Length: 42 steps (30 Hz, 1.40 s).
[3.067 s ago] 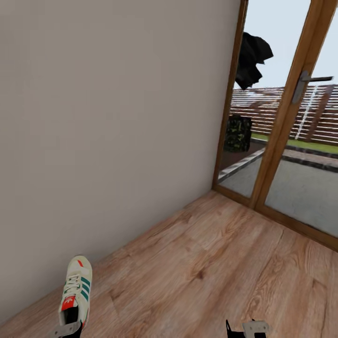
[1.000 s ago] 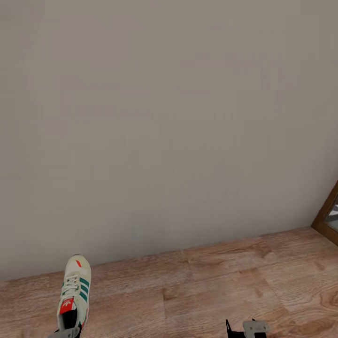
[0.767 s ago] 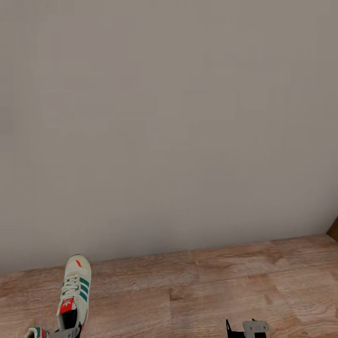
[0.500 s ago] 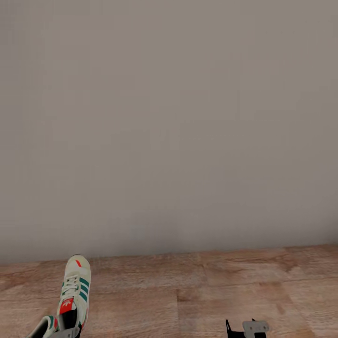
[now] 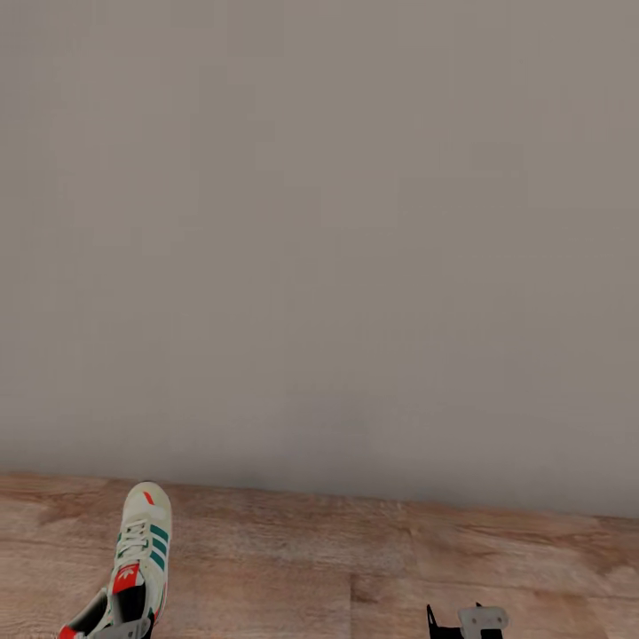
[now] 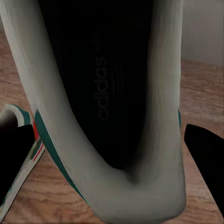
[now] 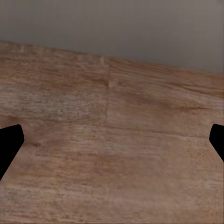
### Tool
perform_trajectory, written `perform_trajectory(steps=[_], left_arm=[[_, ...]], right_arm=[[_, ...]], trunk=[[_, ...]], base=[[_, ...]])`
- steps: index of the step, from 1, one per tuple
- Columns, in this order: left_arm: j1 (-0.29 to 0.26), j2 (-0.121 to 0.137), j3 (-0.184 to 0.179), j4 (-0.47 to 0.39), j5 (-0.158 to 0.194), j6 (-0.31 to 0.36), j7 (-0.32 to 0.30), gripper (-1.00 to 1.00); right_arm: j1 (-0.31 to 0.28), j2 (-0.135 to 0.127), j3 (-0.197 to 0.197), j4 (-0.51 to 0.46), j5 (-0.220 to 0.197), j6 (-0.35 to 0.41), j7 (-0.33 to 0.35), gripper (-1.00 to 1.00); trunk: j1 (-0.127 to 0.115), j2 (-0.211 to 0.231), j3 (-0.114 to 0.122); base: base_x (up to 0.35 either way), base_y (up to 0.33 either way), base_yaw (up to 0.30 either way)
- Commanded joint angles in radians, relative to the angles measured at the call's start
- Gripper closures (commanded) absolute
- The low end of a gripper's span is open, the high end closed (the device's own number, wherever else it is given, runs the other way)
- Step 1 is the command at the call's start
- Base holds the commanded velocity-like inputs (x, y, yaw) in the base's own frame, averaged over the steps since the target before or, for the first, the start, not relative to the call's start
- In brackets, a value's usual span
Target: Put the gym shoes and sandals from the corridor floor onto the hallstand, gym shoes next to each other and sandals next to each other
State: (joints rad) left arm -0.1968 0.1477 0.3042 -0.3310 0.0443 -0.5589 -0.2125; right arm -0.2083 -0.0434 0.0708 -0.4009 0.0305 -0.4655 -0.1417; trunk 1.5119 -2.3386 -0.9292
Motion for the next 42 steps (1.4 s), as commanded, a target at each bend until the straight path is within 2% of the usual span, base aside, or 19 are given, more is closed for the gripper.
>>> perform_trajectory(steps=[1,27,32,37,42], left_arm=[[-0.001,0.0,0.006,0.001,0.005,-0.001,-0.01,1.0],[-0.001,0.0,0.006,0.001,0.005,-0.007,-0.01,1.0],[0.008,0.0,0.006,0.002,0.006,-0.035,-0.01,1.0],[0.026,0.0,0.006,0.001,0.007,-0.102,-0.01,1.0],[0.027,0.0,0.006,0.001,0.008,-0.107,-0.01,1.0]], right_arm=[[0.0,-0.001,0.007,0.0,0.003,-0.001,-0.01,-1.0],[0.0,-0.001,0.007,0.0,0.003,-0.001,-0.01,-1.0],[0.0,-0.001,0.007,0.0,0.003,-0.001,-0.01,-1.0],[0.0,-0.001,0.007,0.001,0.003,-0.001,-0.01,-1.0],[0.0,-0.001,0.007,0.002,0.003,-0.001,-0.01,-1.0]], trunk=[[0.0,0.0,-0.001],[0.0,0.0,-0.001],[0.0,0.0,-0.001],[0.0,0.0,-0.001],[0.0,0.0,-0.001]], base=[[0.038,-0.022,0.278],[0.004,-0.002,0.278],[0.0,0.0,0.278],[0.0,0.0,0.278],[0.0,0.0,0.278]])
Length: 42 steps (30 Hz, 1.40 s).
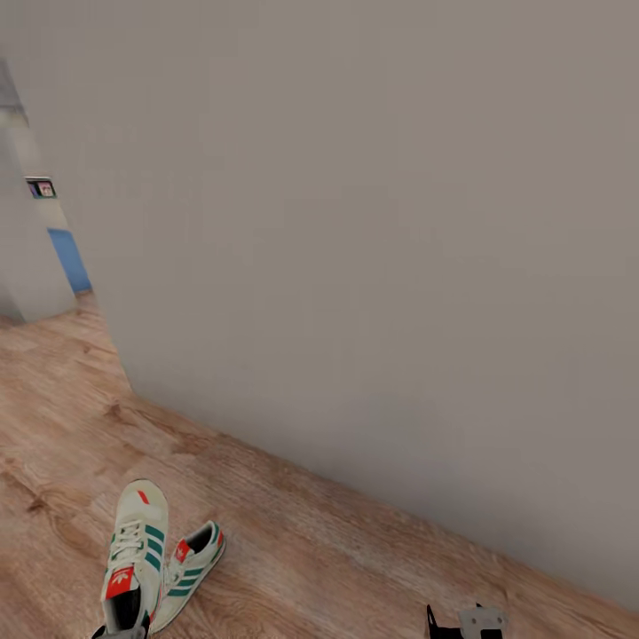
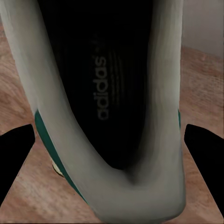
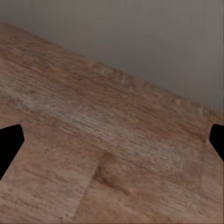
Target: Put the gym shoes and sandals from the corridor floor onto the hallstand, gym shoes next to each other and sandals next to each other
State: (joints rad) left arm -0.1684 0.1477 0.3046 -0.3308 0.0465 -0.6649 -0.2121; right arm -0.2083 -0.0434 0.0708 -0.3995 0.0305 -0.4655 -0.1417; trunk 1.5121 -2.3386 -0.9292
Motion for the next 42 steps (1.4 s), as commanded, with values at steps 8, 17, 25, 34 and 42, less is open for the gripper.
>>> perform_trajectory(steps=[8,17,25,34,42], left_arm=[[0.0,-0.002,0.005,0.001,0.006,-0.002,-0.01,1.0],[0.0,-0.002,0.004,0.001,0.004,-0.001,-0.011,1.0],[0.0,-0.002,0.005,0.001,0.004,-0.001,-0.011,1.0],[-0.001,-0.002,0.005,0.001,0.006,-0.001,-0.01,1.0],[-0.001,-0.002,0.006,0.001,0.006,-0.002,-0.01,1.0]], right_arm=[[0.0,-0.001,0.007,0.001,0.003,-0.001,-0.01,-1.0],[0.0,-0.001,0.007,0.001,0.003,-0.001,-0.01,-1.0],[0.0,-0.001,0.007,0.001,0.003,-0.001,-0.01,-1.0],[0.0,-0.001,0.007,0.001,0.003,-0.001,-0.01,-1.0],[0.0,-0.001,0.007,0.002,0.003,-0.001,-0.01,-1.0]], trunk=[[0.0,0.0,-0.001],[0.0,0.0,-0.001],[0.0,0.0,-0.001],[0.0,0.0,-0.001],[0.0,0.0,-0.001]], base=[[0.0,0.0,0.278],[0.0,0.0,0.278],[0.0,0.0,0.278],[0.0,0.0,0.278],[0.0,0.0,0.278]])
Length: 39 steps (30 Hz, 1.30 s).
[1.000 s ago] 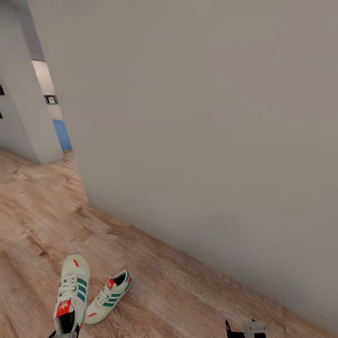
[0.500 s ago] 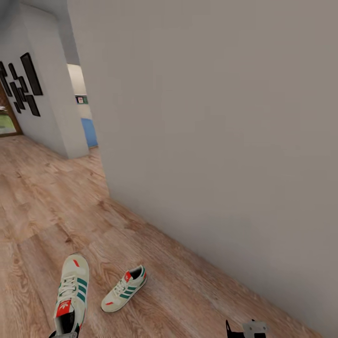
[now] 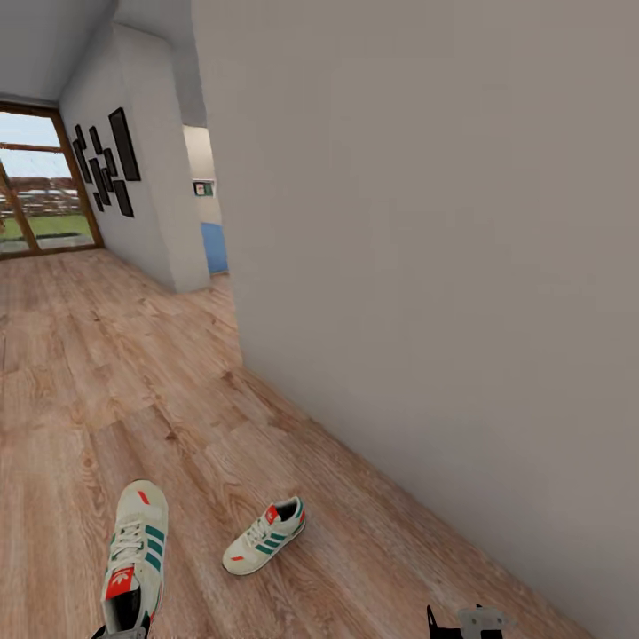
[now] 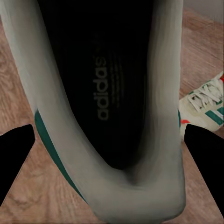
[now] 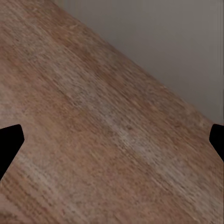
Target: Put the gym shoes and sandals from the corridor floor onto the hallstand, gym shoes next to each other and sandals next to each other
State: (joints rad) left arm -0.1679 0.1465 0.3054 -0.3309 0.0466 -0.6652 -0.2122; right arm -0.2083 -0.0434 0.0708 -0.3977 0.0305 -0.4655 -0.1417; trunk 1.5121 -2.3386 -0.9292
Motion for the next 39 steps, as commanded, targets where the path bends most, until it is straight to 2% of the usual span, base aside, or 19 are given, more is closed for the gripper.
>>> perform_trajectory(steps=[1,39], left_arm=[[-0.001,0.0,0.005,0.001,0.006,-0.002,-0.01,1.0],[-0.001,-0.001,0.005,0.001,0.006,-0.002,-0.01,1.0]], right_arm=[[0.0,-0.001,0.007,0.0,0.003,-0.001,-0.01,-1.0],[0.0,-0.001,0.007,-0.003,0.003,-0.001,-0.01,-1.0]], trunk=[[0.0,0.0,-0.001],[0.0,0.0,0.002]], base=[[0.0,0.0,0.278],[0.0,0.0,0.278]])
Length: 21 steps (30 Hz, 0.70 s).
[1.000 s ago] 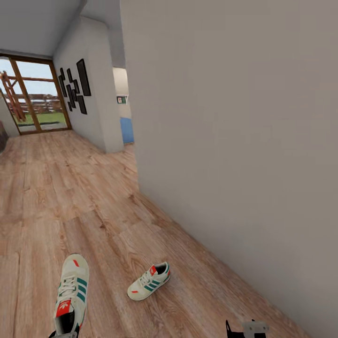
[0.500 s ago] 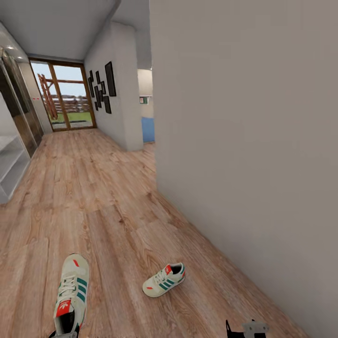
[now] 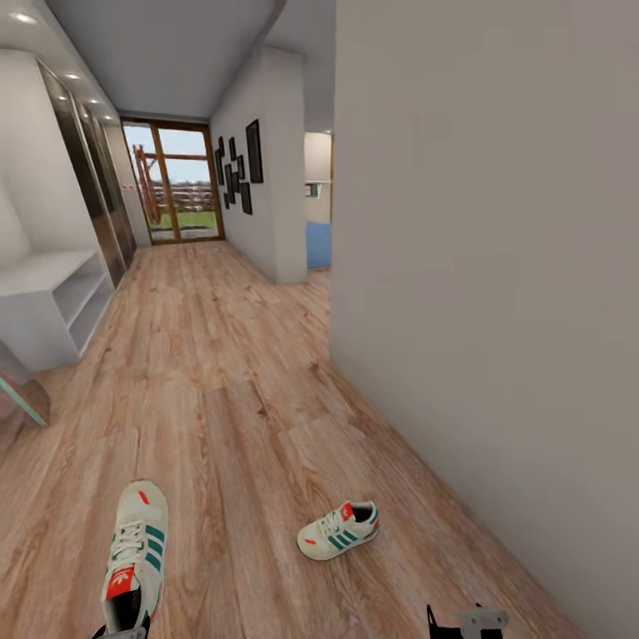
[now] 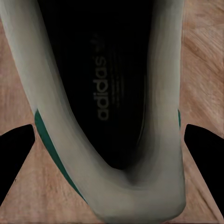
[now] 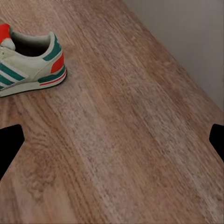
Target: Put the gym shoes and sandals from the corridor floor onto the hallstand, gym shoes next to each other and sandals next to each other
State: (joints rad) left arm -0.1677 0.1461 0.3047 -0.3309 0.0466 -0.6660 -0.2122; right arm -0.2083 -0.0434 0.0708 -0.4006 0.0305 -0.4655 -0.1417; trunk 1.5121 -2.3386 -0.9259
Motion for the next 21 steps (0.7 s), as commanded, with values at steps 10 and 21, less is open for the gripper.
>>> perform_trajectory(steps=[10,21], left_arm=[[-0.001,0.0,0.006,0.001,0.006,0.0,-0.01,1.0],[-0.001,0.0,0.006,0.001,0.005,0.0,-0.01,1.0]], right_arm=[[0.0,-0.001,0.007,0.0,0.003,-0.001,-0.01,-1.0],[0.0,-0.001,0.007,0.0,0.003,-0.001,-0.01,-1.0]], trunk=[[0.0,0.0,-0.001],[0.0,0.0,-0.001]], base=[[0.0,0.0,0.278],[0.0,0.0,0.278]])
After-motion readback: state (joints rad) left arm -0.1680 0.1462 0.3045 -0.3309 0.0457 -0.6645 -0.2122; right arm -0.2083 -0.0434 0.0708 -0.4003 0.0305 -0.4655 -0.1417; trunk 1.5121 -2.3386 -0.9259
